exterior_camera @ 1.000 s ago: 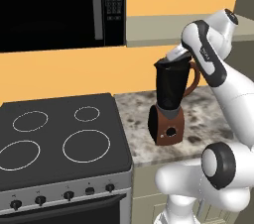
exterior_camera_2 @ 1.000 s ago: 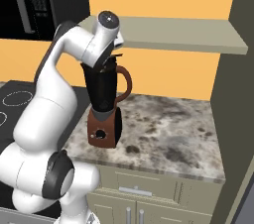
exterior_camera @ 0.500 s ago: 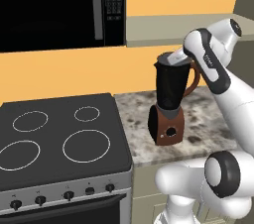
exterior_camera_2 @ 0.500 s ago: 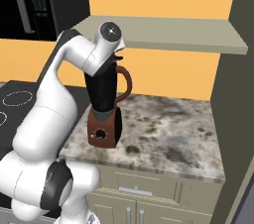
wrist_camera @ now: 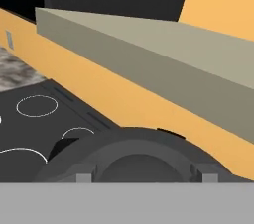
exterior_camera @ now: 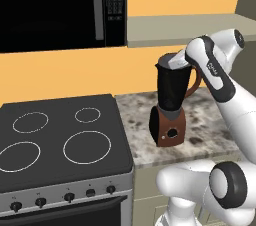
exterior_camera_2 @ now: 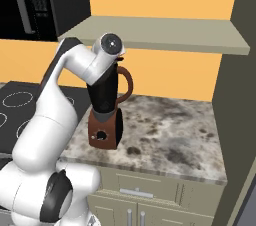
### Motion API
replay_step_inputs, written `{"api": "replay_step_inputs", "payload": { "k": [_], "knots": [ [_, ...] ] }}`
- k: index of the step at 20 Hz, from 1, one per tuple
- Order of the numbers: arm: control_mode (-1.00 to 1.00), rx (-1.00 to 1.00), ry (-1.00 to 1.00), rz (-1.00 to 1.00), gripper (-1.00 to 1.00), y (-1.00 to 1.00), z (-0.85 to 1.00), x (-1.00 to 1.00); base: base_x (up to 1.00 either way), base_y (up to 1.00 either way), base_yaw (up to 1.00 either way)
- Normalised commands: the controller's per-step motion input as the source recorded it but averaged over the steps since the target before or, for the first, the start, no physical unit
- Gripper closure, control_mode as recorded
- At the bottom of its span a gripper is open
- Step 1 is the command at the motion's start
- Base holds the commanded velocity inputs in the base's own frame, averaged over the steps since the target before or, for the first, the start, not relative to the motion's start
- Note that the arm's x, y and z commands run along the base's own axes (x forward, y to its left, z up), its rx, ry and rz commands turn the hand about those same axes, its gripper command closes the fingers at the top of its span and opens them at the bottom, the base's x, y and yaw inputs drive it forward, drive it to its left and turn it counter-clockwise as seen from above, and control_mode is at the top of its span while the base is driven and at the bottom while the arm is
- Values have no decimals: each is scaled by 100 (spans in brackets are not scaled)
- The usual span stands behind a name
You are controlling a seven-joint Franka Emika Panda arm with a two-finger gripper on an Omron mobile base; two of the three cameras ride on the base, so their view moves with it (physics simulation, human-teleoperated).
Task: Open the blender lid, put the banana in the blender, close the lid, and start the blender.
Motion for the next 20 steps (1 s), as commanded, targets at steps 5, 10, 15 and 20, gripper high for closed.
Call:
{"api": "replay_step_inputs", "payload": {
  "k": [5, 10, 15, 20],
  "knots": [
    [-100, 2, 13, 0, 100, 18, 0, 0, 0, 0, 0],
    [-100, 0, 9, 0, 100, 18, 4, 0, 0, 0, 0],
    [-100, 8, 0, 0, 100, 3, -58, 0, 0, 0, 0],
    [-100, 11, -2, 0, 100, 0, -67, 0, 0, 0, 0]
  ]
}}
